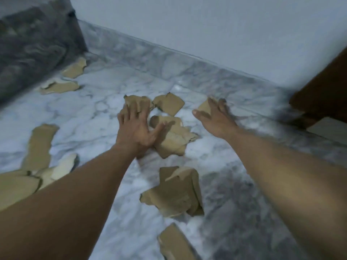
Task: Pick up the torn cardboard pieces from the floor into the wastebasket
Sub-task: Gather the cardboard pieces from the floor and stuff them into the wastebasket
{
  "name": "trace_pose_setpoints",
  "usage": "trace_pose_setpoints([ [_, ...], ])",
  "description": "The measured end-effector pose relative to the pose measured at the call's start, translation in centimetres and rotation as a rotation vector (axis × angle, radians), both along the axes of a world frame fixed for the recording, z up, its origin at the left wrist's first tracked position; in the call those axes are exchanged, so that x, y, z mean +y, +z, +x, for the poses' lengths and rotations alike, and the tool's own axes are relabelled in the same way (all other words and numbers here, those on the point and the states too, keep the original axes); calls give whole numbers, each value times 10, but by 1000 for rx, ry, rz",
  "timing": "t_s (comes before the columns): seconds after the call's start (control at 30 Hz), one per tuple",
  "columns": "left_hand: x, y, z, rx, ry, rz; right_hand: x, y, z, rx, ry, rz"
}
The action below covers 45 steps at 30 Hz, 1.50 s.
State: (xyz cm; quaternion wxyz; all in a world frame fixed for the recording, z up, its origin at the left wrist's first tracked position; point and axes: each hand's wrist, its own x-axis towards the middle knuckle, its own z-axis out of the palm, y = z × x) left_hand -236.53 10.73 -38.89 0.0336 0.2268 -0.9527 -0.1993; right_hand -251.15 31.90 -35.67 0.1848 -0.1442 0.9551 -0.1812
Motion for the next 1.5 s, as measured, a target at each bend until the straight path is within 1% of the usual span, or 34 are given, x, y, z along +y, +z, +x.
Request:
trace_pose_setpoints([
  [0.07,-13,-10,-17,-103,-60,-58,-19,-9,-5,-14,74,90],
  [0.13,-21,-18,-20,-164,-100,-120,-37,-14,-4,-10,167,125],
  [0.2,-21,-23,-13,-134,-133,-161,-50,-12,4,-19,264,152],
  [0.27,-19,-28,-2,-76,-146,-156,-53,-9,12,-34,342,187],
  [0.37,-17,-42,20,-57,-169,-174,-41,-4,31,-72,411,162],
  [0.5,-11,-49,52,-128,-219,-138,-15,12,72,-202,461,167],
  [0.6,1,-40,79,-189,-245,-159,6,28,112,-273,468,206],
  [0.67,14,-34,102,-200,-217,-123,21,26,144,-267,505,261],
  [0.73,27,-28,119,-179,-201,-92,33,13,173,-204,544,335],
  [0.8,37,-23,127,-134,-197,-106,40,1,187,-119,523,347],
  [0.87,50,-17,136,-88,-181,-112,46,-5,199,-13,477,257],
  [0.93,62,-11,153,-39,-155,-106,50,-9,213,154,474,145],
  [0.97,70,-7,166,-12,-131,-102,53,-11,224,191,453,90],
  [1.0,77,-5,179,11,-104,-96,57,-15,236,188,394,42],
  [1.07,84,0,198,40,-78,-77,66,-22,255,95,189,-6],
  [1.1,84,1,202,23,-94,-43,68,-26,257,36,104,5],
  [1.13,85,2,203,-24,-121,-4,69,-29,256,4,64,37],
  [1.2,86,1,204,-130,-169,36,61,-33,239,10,66,88],
  [1.27,90,-3,201,-166,-249,-20,48,-33,212,47,104,91],
  [1.33,91,-10,200,-151,-315,-88,30,-30,188,56,152,48],
  [1.37,90,-12,201,-129,-317,-88,21,-28,180,42,191,36],
  [1.43,88,-16,199,-93,-294,-48,7,-28,169,4,274,66],
  [1.5,89,-19,197,-60,-267,21,3,-29,164,-18,294,101],
])
